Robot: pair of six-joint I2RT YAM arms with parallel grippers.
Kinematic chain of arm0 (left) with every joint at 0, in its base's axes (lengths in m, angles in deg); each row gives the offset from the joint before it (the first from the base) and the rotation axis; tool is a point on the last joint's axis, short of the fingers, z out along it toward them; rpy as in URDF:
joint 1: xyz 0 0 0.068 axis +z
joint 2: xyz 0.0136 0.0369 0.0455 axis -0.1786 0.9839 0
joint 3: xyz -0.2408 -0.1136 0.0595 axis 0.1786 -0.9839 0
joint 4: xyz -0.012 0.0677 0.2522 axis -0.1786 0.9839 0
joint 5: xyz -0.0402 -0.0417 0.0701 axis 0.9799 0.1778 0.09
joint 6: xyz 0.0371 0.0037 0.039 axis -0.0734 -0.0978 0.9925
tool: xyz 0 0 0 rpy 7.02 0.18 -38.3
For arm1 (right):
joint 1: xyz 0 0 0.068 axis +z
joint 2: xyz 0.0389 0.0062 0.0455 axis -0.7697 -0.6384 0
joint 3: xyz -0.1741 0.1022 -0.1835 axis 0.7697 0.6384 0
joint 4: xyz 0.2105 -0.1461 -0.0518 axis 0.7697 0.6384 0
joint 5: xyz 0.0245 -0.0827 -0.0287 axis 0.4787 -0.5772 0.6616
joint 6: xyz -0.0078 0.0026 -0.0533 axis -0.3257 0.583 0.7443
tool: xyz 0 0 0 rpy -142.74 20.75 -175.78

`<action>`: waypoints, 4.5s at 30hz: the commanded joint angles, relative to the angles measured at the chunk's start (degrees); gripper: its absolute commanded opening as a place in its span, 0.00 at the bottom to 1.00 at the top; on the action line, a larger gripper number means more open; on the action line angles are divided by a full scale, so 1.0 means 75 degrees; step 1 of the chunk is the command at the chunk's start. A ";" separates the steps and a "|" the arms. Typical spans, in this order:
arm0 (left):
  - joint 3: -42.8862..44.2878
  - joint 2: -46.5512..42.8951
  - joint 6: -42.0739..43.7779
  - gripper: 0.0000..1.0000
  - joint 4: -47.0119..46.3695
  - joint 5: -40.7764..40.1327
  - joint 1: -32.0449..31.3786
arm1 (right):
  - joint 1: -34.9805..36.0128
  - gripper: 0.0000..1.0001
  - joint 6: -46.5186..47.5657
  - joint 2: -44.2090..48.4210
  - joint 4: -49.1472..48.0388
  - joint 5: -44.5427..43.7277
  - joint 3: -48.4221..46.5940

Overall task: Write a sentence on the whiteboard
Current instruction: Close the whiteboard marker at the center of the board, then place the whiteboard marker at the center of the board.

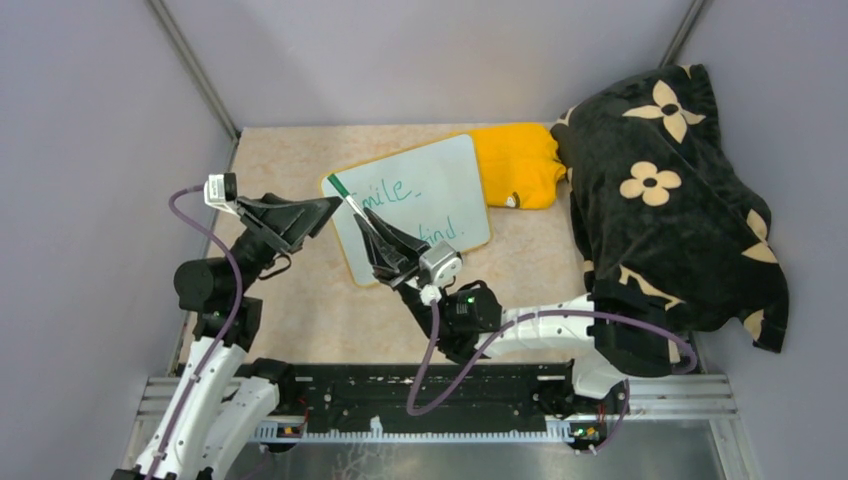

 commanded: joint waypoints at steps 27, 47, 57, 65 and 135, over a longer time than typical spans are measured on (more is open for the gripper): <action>0.0733 0.0894 0.0348 0.00 0.0065 0.0653 -0.0025 | 0.0048 0.00 -0.0239 0.0304 0.0360 -0.0050 0.0062; -0.0128 0.0657 0.0503 0.00 0.0418 0.0311 -0.1171 | -0.0224 0.00 -0.0213 -0.0755 0.0570 -0.0164 -0.1474; -0.0237 0.0195 0.0733 0.45 0.0166 -0.0612 -0.1343 | -0.0223 0.00 -0.0491 0.0201 0.0984 0.0269 -0.0516; -0.0036 -0.0145 0.1065 0.69 0.0258 -0.1156 -0.1343 | -0.0188 0.00 -0.0743 0.1028 0.1531 0.0452 0.0290; 0.1720 0.1687 0.6238 0.00 1.1154 -0.5755 -0.1282 | -0.0094 0.99 -0.5747 0.7795 1.2378 -0.2101 0.2767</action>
